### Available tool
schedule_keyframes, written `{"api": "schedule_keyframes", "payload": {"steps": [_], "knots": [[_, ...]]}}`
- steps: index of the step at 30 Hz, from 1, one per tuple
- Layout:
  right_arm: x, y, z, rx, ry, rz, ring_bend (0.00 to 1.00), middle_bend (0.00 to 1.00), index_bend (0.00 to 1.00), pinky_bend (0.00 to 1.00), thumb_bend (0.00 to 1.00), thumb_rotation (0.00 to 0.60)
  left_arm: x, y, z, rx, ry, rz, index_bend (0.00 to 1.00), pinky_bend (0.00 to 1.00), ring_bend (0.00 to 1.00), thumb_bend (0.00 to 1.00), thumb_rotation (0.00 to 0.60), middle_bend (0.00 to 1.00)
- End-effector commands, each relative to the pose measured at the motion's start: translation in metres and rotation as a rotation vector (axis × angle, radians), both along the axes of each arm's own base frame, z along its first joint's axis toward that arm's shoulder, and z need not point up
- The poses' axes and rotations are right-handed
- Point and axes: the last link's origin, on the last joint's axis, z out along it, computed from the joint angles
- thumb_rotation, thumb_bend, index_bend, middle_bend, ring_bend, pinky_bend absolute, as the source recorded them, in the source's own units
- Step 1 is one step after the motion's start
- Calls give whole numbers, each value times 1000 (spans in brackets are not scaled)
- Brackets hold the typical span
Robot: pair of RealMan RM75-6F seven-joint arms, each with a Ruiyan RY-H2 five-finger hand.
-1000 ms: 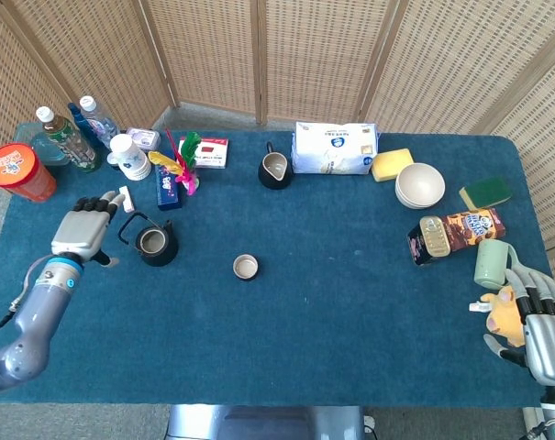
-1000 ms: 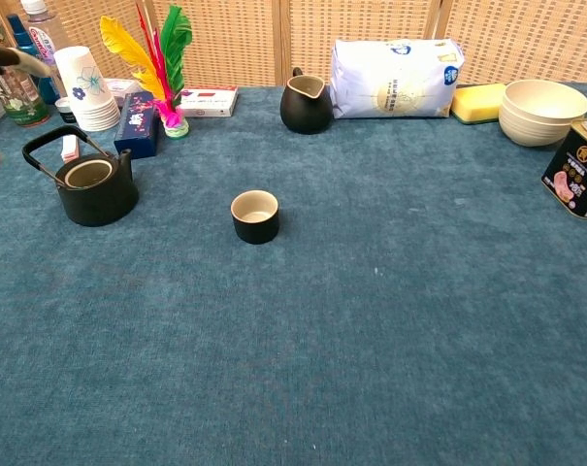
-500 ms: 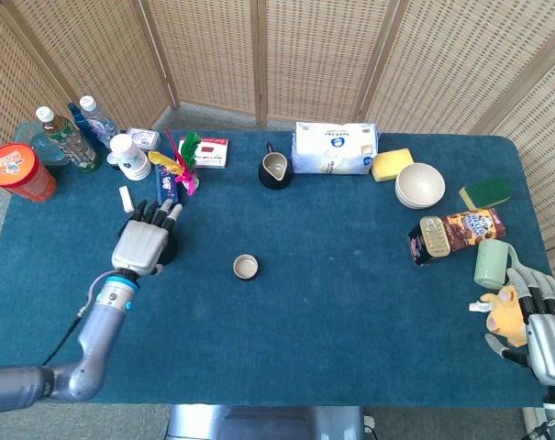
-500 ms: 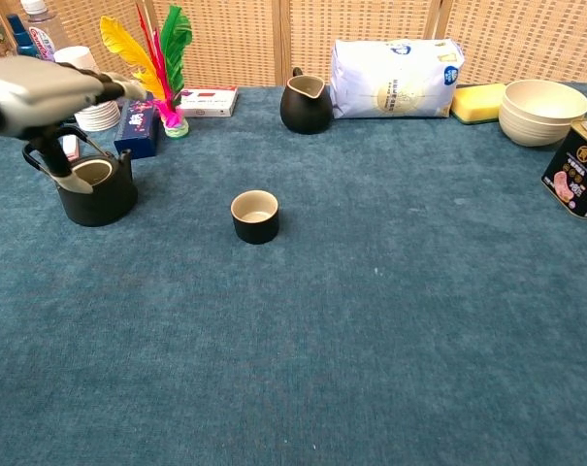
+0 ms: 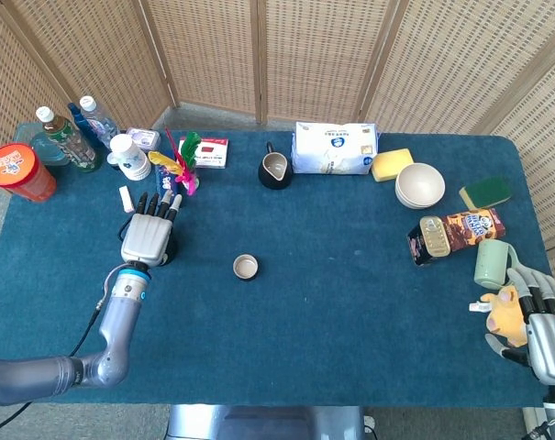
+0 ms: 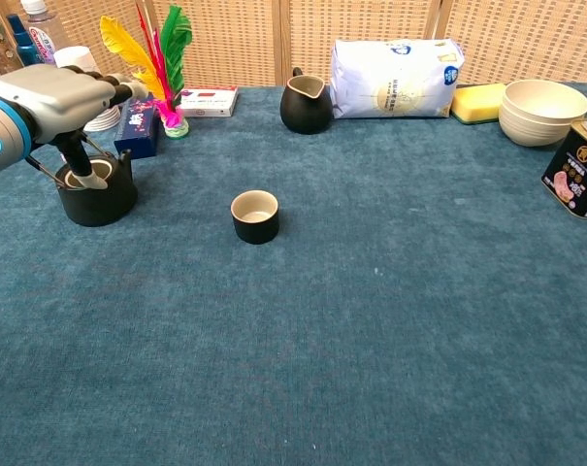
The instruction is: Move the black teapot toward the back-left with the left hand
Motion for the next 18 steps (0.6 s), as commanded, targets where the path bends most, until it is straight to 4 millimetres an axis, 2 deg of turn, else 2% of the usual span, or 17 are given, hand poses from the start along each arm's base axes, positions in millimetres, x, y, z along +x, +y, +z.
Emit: {"api": "schedule_keyframes", "payload": {"steps": [1, 10, 18], "knots": [[1, 1, 0, 7, -15, 2, 0, 0, 0, 0, 0, 600, -2, 1, -3, -3, -18, 21, 0, 0, 0, 34, 600, 0], [0, 0, 0, 9, -12, -3, 0, 0, 0, 0, 0, 600, -10, 6, -6, 2, -12, 38, 0, 0, 0, 34, 600, 0], [0, 0, -1, 14, -10, -4, 0, 0, 0, 0, 0, 600, -33, 16, 3, 17, -18, 101, 0, 0, 0, 35, 600, 0]]}}
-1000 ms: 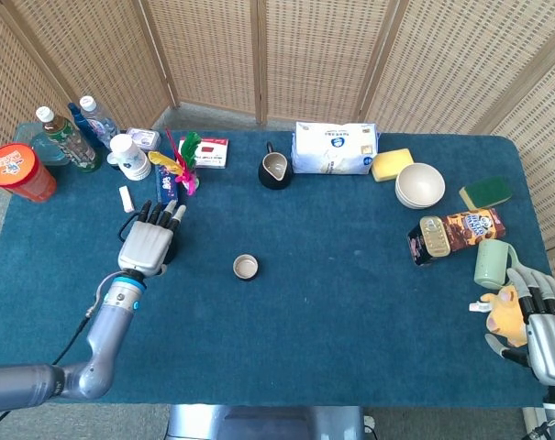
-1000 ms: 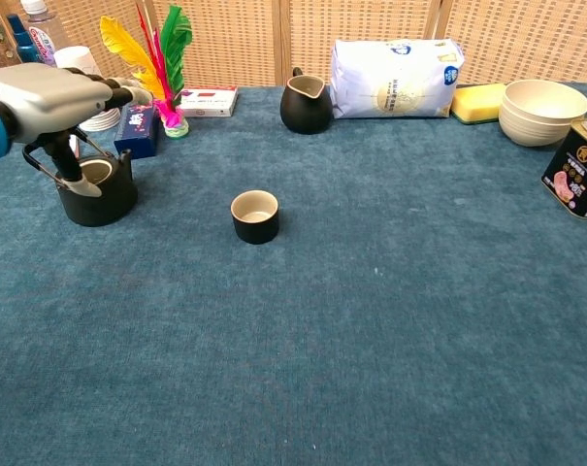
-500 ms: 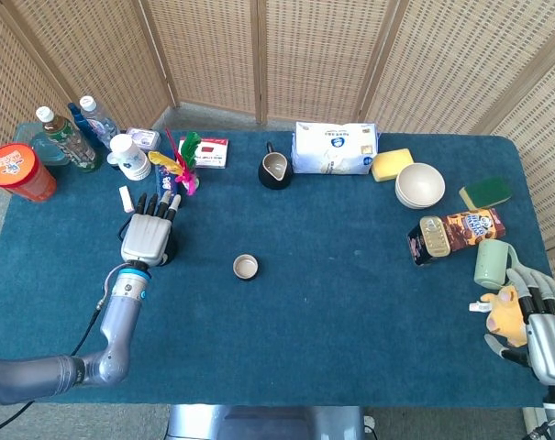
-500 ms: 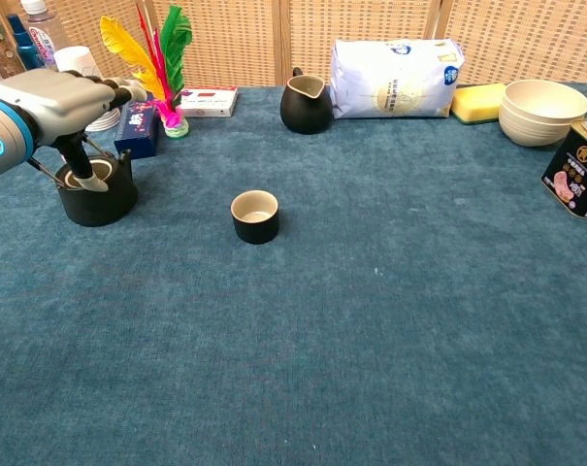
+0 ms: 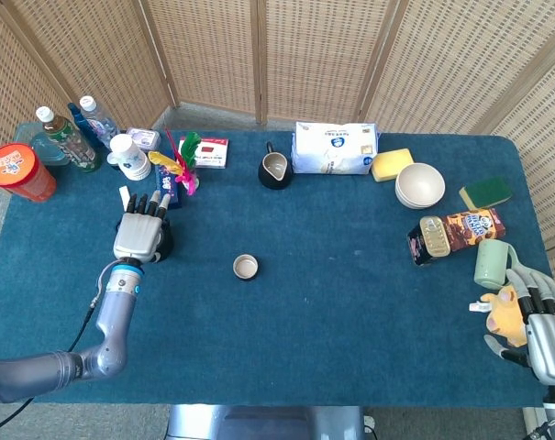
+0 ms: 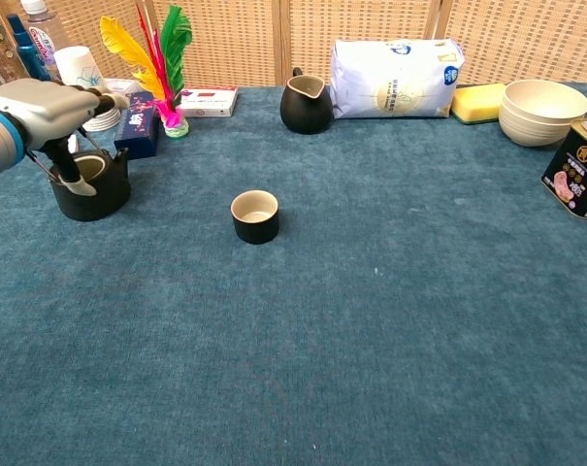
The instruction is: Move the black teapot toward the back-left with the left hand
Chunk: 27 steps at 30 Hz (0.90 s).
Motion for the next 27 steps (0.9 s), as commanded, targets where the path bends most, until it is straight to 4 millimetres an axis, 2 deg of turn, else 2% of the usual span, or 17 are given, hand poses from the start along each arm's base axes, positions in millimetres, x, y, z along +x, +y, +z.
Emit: {"api": "schedule_keyframes", "payload": {"steps": [1, 5, 14, 19, 27], "knots": [[0, 0, -1, 2, 2, -1, 0, 0, 0, 0, 0, 600, -9, 4, 4, 8, -11, 22, 0, 0, 0, 35, 600, 0], [0, 0, -1, 3, 4, 0, 0, 0, 0, 0, 0, 600, -23, 12, 12, 33, -17, 35, 0, 0, 0, 34, 600, 0], [0, 0, -4, 10, 7, -3, 0, 0, 0, 0, 0, 600, -54, 30, 44, 119, -36, 97, 0, 0, 0, 34, 600, 0], [1, 0, -3, 8, 7, -2, 0, 0, 0, 0, 0, 600, -58, 31, 56, 125, -84, 113, 0, 0, 0, 34, 600, 0], [1, 0, -5, 15, 10, 0, 0, 0, 0, 0, 0, 600, -53, 22, 81, 87, -159, 101, 0, 0, 0, 34, 600, 0]]}}
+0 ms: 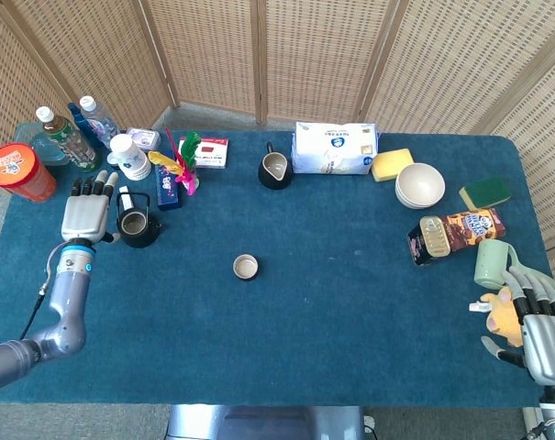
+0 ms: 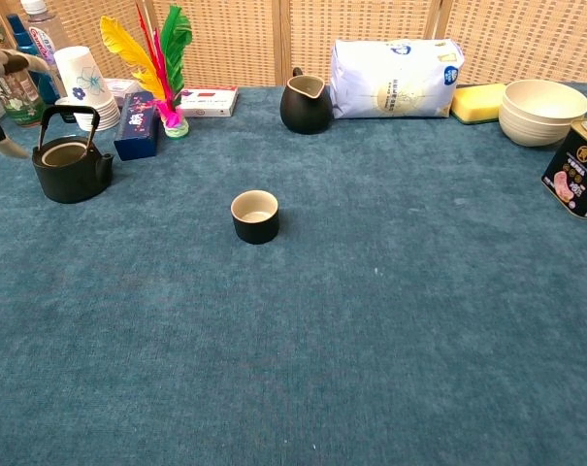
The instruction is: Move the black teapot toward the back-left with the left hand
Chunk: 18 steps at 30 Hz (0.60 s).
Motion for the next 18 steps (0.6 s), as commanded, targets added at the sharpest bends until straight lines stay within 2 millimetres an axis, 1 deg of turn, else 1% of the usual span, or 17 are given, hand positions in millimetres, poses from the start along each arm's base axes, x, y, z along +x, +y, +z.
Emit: {"api": "schedule_keyframes", "payload": {"steps": [1, 3, 7, 15, 18], "knots": [[0, 0, -1, 3, 2, 1, 0, 0, 0, 0, 0, 600, 3, -3, 16, -16, -30, -10, 0, 0, 0, 34, 600, 0], [1, 0, -2, 6, 5, 2, 0, 0, 0, 0, 0, 600, 7, -3, 25, -19, -36, -20, 0, 0, 0, 34, 600, 0], [0, 0, -4, 14, 10, -1, 0, 0, 0, 0, 0, 600, 10, 1, 30, -34, -40, -17, 0, 0, 0, 34, 600, 0], [-1, -3, -6, 15, 15, -9, 0, 0, 0, 0, 0, 600, 9, 18, 21, -73, -44, 10, 0, 0, 0, 34, 600, 0], [-3, -6, -6, 14, 16, -16, 0, 0, 0, 0, 0, 600, 12, 28, 18, -78, -56, 17, 0, 0, 0, 34, 600, 0]]}}
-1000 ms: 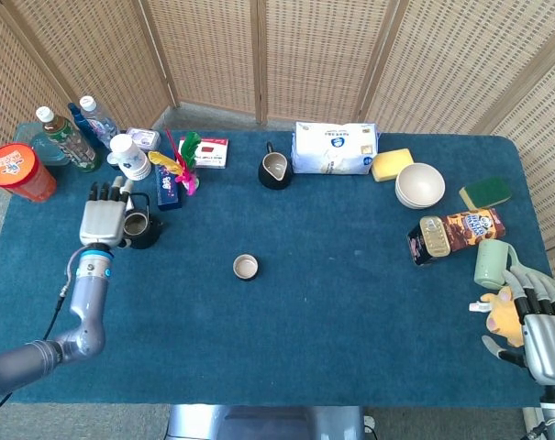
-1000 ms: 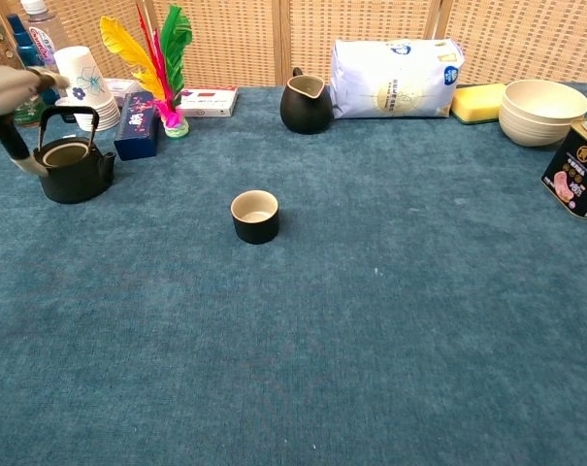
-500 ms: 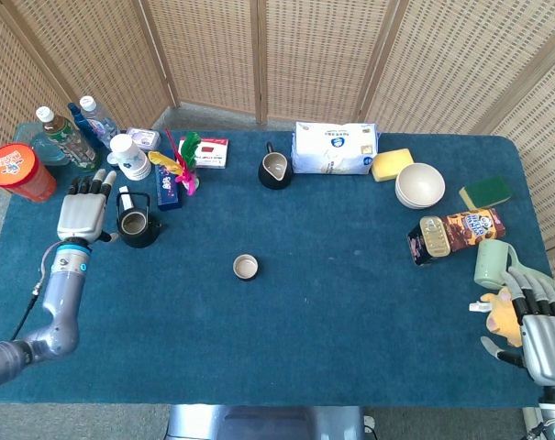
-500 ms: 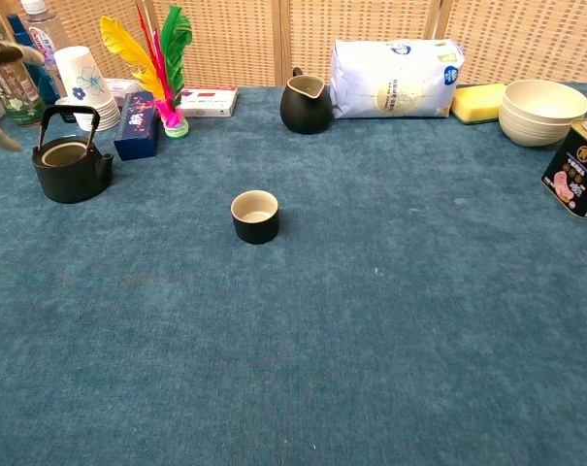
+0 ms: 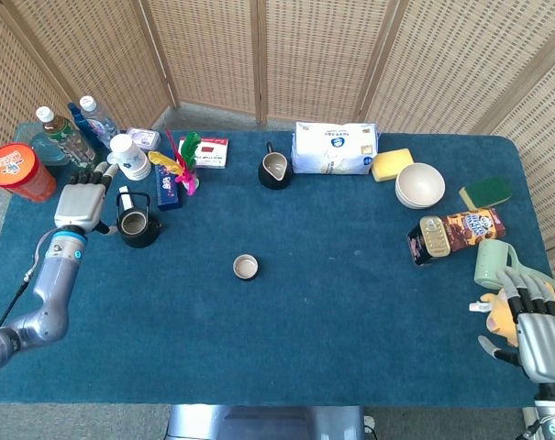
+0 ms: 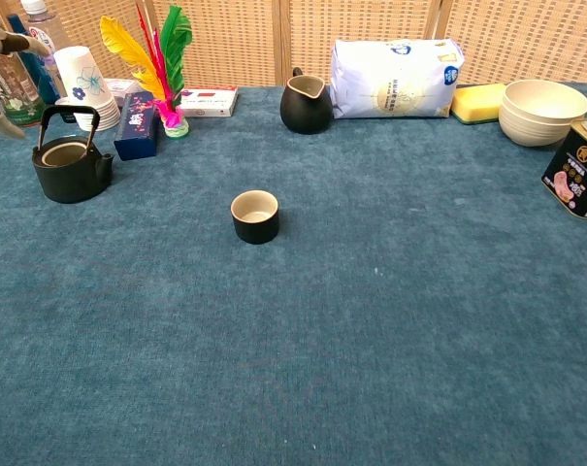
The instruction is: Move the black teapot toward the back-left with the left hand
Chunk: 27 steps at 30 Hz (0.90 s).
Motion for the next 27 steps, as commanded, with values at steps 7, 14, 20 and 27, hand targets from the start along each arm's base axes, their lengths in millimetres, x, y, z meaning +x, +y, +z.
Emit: {"api": "schedule_keyframes", "payload": {"steps": [7, 14, 20, 27], "knots": [[-4, -8, -2, 2, 8, -26, 0, 0, 0, 0, 0, 600, 12, 26, -18, -35, -24, 24, 0, 0, 0, 34, 600, 0], [-7, -10, -2, -4, 12, -39, 0, 0, 0, 0, 0, 600, 16, 39, -28, -60, 0, 35, 11, 34, 3, 35, 600, 27], [-6, -10, -3, 1, 12, -41, 0, 0, 0, 0, 0, 600, 13, 45, -39, -92, -5, 59, 201, 270, 131, 43, 600, 214], [-4, -9, -7, 1, 32, -32, 0, 0, 0, 0, 0, 600, 12, 49, -38, -98, 3, 69, 209, 407, 253, 54, 600, 265]]}}
